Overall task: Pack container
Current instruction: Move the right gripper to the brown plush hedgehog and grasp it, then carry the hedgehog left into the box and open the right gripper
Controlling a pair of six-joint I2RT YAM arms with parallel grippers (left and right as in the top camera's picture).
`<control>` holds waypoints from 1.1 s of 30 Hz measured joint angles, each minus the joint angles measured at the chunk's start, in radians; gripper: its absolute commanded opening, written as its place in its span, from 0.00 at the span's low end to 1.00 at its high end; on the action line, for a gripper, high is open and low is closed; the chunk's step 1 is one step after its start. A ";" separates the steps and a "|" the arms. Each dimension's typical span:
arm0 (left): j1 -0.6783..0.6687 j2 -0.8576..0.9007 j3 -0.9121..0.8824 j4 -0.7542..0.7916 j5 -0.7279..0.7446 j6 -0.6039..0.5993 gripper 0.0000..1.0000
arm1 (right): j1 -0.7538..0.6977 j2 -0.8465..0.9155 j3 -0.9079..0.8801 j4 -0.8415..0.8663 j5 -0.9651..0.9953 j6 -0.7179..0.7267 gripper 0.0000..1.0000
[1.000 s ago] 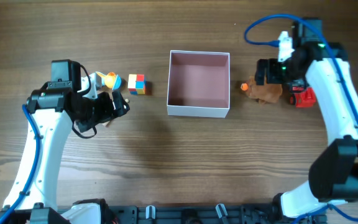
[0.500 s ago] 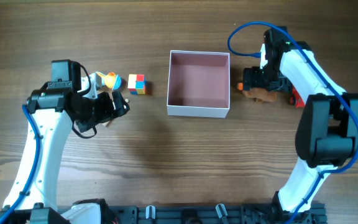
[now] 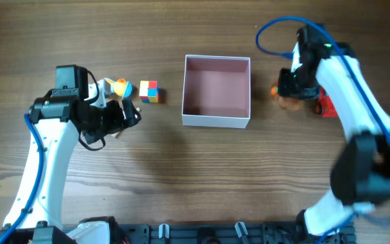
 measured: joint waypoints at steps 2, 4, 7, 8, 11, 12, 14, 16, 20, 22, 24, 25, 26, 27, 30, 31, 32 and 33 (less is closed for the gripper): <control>0.000 0.000 0.000 0.000 0.000 0.000 1.00 | 0.055 -0.212 0.001 -0.003 0.000 0.000 0.17; 0.000 0.000 0.000 0.000 0.000 0.000 1.00 | 0.127 -0.346 0.005 0.010 -0.003 0.031 0.17; 0.000 0.000 0.000 0.000 0.000 0.000 1.00 | 0.254 -0.398 0.006 0.078 -0.004 0.103 0.22; 0.000 0.000 0.000 0.000 0.000 0.000 1.00 | 0.291 -0.385 0.006 0.100 -0.005 0.126 0.23; 0.000 0.000 0.000 0.001 0.000 0.000 1.00 | 0.377 -0.283 0.006 0.240 -0.006 0.225 0.22; 0.000 0.000 0.000 0.002 0.000 0.000 1.00 | 0.394 -0.225 0.006 0.280 -0.005 0.261 0.17; 0.000 0.000 0.000 0.002 0.000 0.000 1.00 | 0.407 -0.122 0.006 0.327 -0.009 0.314 0.15; 0.000 0.000 0.000 0.002 0.000 0.000 1.00 | 0.414 0.005 0.005 0.369 -0.037 0.349 0.15; 0.000 0.000 0.001 0.002 0.000 0.000 1.00 | 0.417 0.109 0.004 0.432 -0.078 0.363 0.18; 0.000 0.000 0.001 0.002 0.000 0.000 1.00 | 0.418 0.158 0.004 0.479 -0.105 0.363 0.19; 0.000 0.000 0.001 0.003 0.000 0.000 1.00 | 0.418 0.207 0.004 0.523 -0.133 0.367 0.20; 0.000 0.000 0.001 0.002 0.000 0.000 1.00 | 0.418 0.231 0.004 0.542 -0.148 0.367 0.20; 0.000 0.000 0.001 0.002 0.000 0.000 1.00 | 0.418 0.245 0.004 0.554 -0.159 0.367 0.22; 0.000 0.000 0.001 0.002 0.000 0.000 1.00 | 0.418 0.255 0.004 0.565 -0.166 0.367 0.26; 0.000 0.000 0.001 0.002 0.000 0.000 1.00 | 0.420 0.260 0.004 0.575 -0.177 0.367 0.36; 0.000 0.000 0.001 0.002 0.000 0.000 1.00 | 0.420 0.260 0.004 0.574 -0.183 0.367 0.37; 0.000 0.000 0.001 0.002 0.000 0.000 1.00 | 0.420 0.261 0.004 0.574 -0.196 0.367 0.40; 0.000 0.000 0.001 0.002 0.000 0.000 1.00 | 0.420 0.261 0.004 0.574 -0.204 0.367 0.49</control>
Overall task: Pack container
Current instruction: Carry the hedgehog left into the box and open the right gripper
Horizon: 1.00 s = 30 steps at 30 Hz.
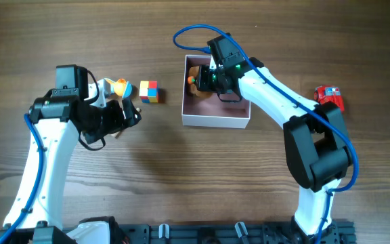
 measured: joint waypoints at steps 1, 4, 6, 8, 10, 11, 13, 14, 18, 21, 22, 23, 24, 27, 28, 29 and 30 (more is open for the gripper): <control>0.000 0.000 0.000 0.000 0.000 0.000 1.00 | 0.000 0.000 0.000 -0.008 -0.010 0.003 0.53; 0.000 0.000 0.000 0.000 0.000 0.000 1.00 | 0.006 0.000 0.000 -0.046 -0.016 0.007 0.65; 0.000 0.000 0.000 0.000 0.000 0.000 1.00 | 0.016 0.000 0.000 -0.070 0.005 -0.002 0.67; 0.000 0.000 0.000 0.000 0.000 0.000 1.00 | 0.021 0.000 0.000 -0.076 0.023 -0.031 0.64; 0.000 0.000 0.000 0.000 0.000 0.000 1.00 | 0.023 0.000 0.000 -0.075 0.040 -0.068 0.61; 0.000 0.000 0.000 0.000 0.000 0.000 1.00 | 0.023 -0.002 0.000 -0.072 0.053 -0.092 0.61; 0.000 0.000 0.000 0.000 0.000 0.000 1.00 | 0.023 -0.012 0.000 -0.052 0.070 -0.137 0.63; 0.000 0.000 0.000 0.000 0.000 0.000 1.00 | 0.023 -0.030 0.000 -0.038 0.076 -0.175 0.65; 0.000 0.000 0.000 0.000 0.000 0.000 1.00 | 0.023 -0.114 0.000 -0.026 0.089 -0.230 0.73; 0.000 0.000 0.000 0.000 0.000 0.000 1.00 | 0.023 -0.136 0.000 -0.054 0.090 -0.235 0.73; 0.000 0.000 0.000 0.000 0.000 0.000 1.00 | 0.023 -0.136 0.000 -0.062 0.093 -0.235 0.74; 0.000 0.000 0.000 0.000 0.000 0.000 1.00 | 0.023 -0.136 0.000 -0.067 0.097 -0.235 0.74; 0.000 0.000 0.000 0.000 0.000 0.000 1.00 | 0.023 -0.136 0.000 -0.068 0.104 -0.235 0.74; 0.000 0.000 0.000 0.000 0.000 0.000 1.00 | 0.023 -0.135 0.000 -0.068 0.119 -0.235 0.74; 0.000 0.000 0.000 0.000 0.000 0.000 1.00 | 0.023 -0.135 0.000 -0.068 0.121 -0.235 0.75; 0.000 0.000 0.000 0.000 0.000 0.000 1.00 | 0.023 -0.131 0.000 -0.067 0.128 -0.235 0.75; 0.000 0.000 0.000 0.000 0.000 0.000 1.00 | 0.023 -0.127 0.000 -0.066 0.133 -0.235 0.75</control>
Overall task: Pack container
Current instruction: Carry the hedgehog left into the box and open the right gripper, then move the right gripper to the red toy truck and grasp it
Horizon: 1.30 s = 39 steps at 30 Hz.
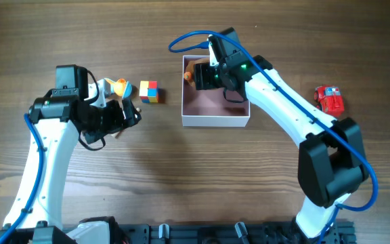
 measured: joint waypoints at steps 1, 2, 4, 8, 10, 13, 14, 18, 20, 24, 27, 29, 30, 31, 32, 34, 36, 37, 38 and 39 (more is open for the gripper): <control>0.000 0.000 0.000 0.000 0.000 0.000 1.00 | 0.000 0.006 0.000 0.001 0.007 0.000 0.75; 0.000 0.000 0.000 0.000 0.000 0.000 1.00 | 0.000 0.008 0.000 0.001 0.010 0.000 0.75; 0.000 0.000 0.000 0.000 0.000 0.000 1.00 | 0.000 0.014 0.000 0.001 0.013 0.000 0.76; 0.000 0.000 0.000 0.000 0.000 0.000 1.00 | 0.000 0.044 0.000 0.002 0.013 -0.002 0.90; 0.000 0.000 0.000 0.000 0.000 0.000 1.00 | 0.000 0.058 0.000 0.002 0.013 -0.004 0.96; 0.000 0.000 0.000 0.000 0.000 0.000 1.00 | 0.000 0.058 0.000 0.002 0.013 -0.019 1.00; 0.000 0.000 0.000 0.000 0.000 0.000 1.00 | 0.000 0.058 0.000 0.001 0.013 -0.022 1.00; 0.000 0.000 0.000 0.000 0.000 0.000 1.00 | 0.000 0.058 0.000 -0.005 0.008 -0.066 0.99; 0.000 0.000 0.000 0.000 0.000 0.000 1.00 | 0.000 0.055 0.000 -0.006 0.009 -0.086 1.00; 0.000 0.000 0.000 0.000 0.000 0.000 1.00 | -0.006 -0.033 0.000 -0.016 0.024 -0.101 1.00; 0.000 0.000 0.000 0.000 0.000 0.000 1.00 | -0.034 -0.131 0.000 -0.049 0.042 -0.105 1.00; 0.000 0.000 0.000 0.000 0.000 0.000 1.00 | -0.073 -0.202 0.000 -0.124 0.088 -0.108 0.99; 0.000 0.000 0.000 -0.001 0.000 0.000 1.00 | -0.109 -0.239 0.000 -0.175 0.117 -0.108 0.99; 0.000 0.000 0.000 0.000 0.000 0.000 1.00 | -0.142 -0.262 0.000 -0.205 0.135 -0.108 0.99; 0.000 0.000 0.000 0.000 0.000 0.000 1.00 | -0.193 -0.285 0.000 -0.238 0.153 -0.108 0.99; 0.000 0.000 0.000 0.000 0.000 0.000 1.00 | -0.344 -0.307 0.001 -0.304 0.190 -0.108 1.00; 0.000 0.000 0.000 0.000 0.000 0.000 1.00 | -0.473 -0.305 0.000 -0.365 0.202 -0.109 0.99; 0.000 0.000 0.000 0.000 0.000 0.000 1.00 | -0.551 -0.304 0.000 -0.385 0.208 -0.120 1.00; 0.000 0.000 0.000 0.000 0.000 0.000 1.00 | -0.616 -0.302 0.000 -0.392 0.212 -0.145 1.00; 0.000 0.000 0.000 0.000 0.000 0.000 1.00 | -0.651 -0.299 0.000 -0.397 0.214 -0.171 0.99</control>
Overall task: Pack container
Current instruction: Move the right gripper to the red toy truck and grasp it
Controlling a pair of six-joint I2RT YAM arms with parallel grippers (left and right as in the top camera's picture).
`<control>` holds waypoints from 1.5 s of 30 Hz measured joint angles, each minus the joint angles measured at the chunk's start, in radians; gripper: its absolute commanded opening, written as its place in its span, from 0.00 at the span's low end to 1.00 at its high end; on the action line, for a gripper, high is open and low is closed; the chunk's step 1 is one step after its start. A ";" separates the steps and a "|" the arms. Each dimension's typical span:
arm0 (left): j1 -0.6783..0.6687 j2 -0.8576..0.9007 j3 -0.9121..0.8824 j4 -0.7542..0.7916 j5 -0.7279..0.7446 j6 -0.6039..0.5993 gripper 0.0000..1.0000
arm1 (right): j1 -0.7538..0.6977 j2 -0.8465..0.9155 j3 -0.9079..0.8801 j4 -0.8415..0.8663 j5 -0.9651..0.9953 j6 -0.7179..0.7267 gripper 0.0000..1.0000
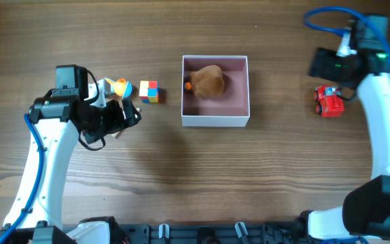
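Observation:
A white box [215,123] with a pink floor stands mid-table. Inside it, at the far left, lies a brown plush toy [208,81] with an orange end. A red toy car [329,102] sits on the table to the right. My right gripper [317,66] hovers just above and left of the car, looks open and holds nothing. To the box's left are a multicoloured cube [149,91] and a small yellow, blue and white toy [116,87]. Below that toy, my left gripper [135,115] points right, its fingers together and empty.
A wooden table [181,176] carries everything. A blue cable [323,13] loops off the right arm near the far right edge. The arm bases stand along the front edge.
The right gripper has let go of the brown plush, which now lies in the box. It has moved from over the box's far left corner to beside the red car. The left arm is unchanged.
My right gripper was at the plush beside the red car, right of the box. Then it was over the box with the plush, and later at the box's far left corner. Now the plush lies in the box and the gripper is back near the car.

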 measured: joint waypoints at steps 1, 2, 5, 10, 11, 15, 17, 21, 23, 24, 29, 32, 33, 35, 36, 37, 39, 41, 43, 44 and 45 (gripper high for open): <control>0.000 0.000 0.000 0.000 0.000 0.000 1.00 | -0.037 0.006 0.000 -0.010 0.001 -0.035 1.00; 0.000 0.000 0.000 0.000 0.000 0.000 1.00 | -0.060 0.013 0.000 -0.020 0.001 -0.063 0.99; 0.000 0.000 0.000 0.000 0.000 0.000 1.00 | -0.088 0.034 0.000 -0.024 0.000 -0.111 0.99; 0.000 0.000 0.000 0.000 0.000 0.000 1.00 | -0.093 0.110 0.000 -0.024 -0.008 -0.181 0.95; 0.000 0.000 0.000 0.000 0.000 0.000 1.00 | -0.093 0.138 0.000 -0.024 -0.009 -0.188 0.91; 0.000 0.000 0.000 0.000 0.000 0.000 1.00 | -0.093 0.240 0.000 -0.029 -0.011 -0.217 0.87; 0.000 0.000 0.000 0.000 0.000 0.000 1.00 | -0.093 0.272 0.000 -0.028 -0.011 -0.224 0.85; 0.000 0.000 0.000 0.000 0.000 0.000 1.00 | -0.093 0.310 0.000 -0.027 -0.011 -0.229 0.81; 0.000 0.000 0.000 0.000 0.000 0.000 1.00 | -0.094 0.310 0.000 -0.017 -0.011 -0.232 0.77; 0.000 0.000 0.000 0.000 0.000 0.000 1.00 | -0.094 0.310 0.000 -0.014 -0.011 -0.232 0.74; 0.000 0.000 0.000 0.000 0.000 0.000 1.00 | -0.101 0.313 0.000 -0.006 -0.011 -0.235 0.63; 0.000 0.000 0.000 0.000 0.000 0.000 1.00 | -0.102 0.314 -0.008 0.001 -0.011 -0.235 0.60; 0.000 0.000 0.000 0.000 0.000 0.000 1.00 | -0.103 0.314 -0.018 0.009 -0.011 -0.236 0.59; 0.000 0.000 0.000 0.000 0.000 0.000 1.00 | -0.103 0.314 -0.040 0.019 -0.011 -0.235 0.57; 0.000 0.000 0.000 0.000 0.000 0.000 1.00 | -0.103 0.315 -0.050 0.021 -0.011 -0.232 0.56; 0.000 0.000 0.000 0.000 0.000 0.000 1.00 | -0.103 0.317 -0.055 0.022 -0.011 -0.230 0.51; 0.000 0.000 0.000 0.000 0.000 0.000 1.00 | -0.103 0.317 -0.055 0.021 -0.011 -0.224 0.49; 0.000 0.000 0.000 0.000 0.000 0.000 1.00 | -0.103 0.317 -0.055 0.021 -0.011 -0.224 0.42; 0.000 0.000 0.000 0.000 0.000 0.000 1.00 | -0.103 0.317 -0.055 0.022 -0.011 -0.216 0.34; 0.000 0.000 0.000 0.000 0.000 0.000 1.00 | -0.103 0.317 -0.055 0.024 -0.012 -0.212 0.31; 0.000 0.000 0.000 0.000 0.000 0.000 1.00 | -0.103 0.317 -0.055 0.026 -0.013 -0.204 0.29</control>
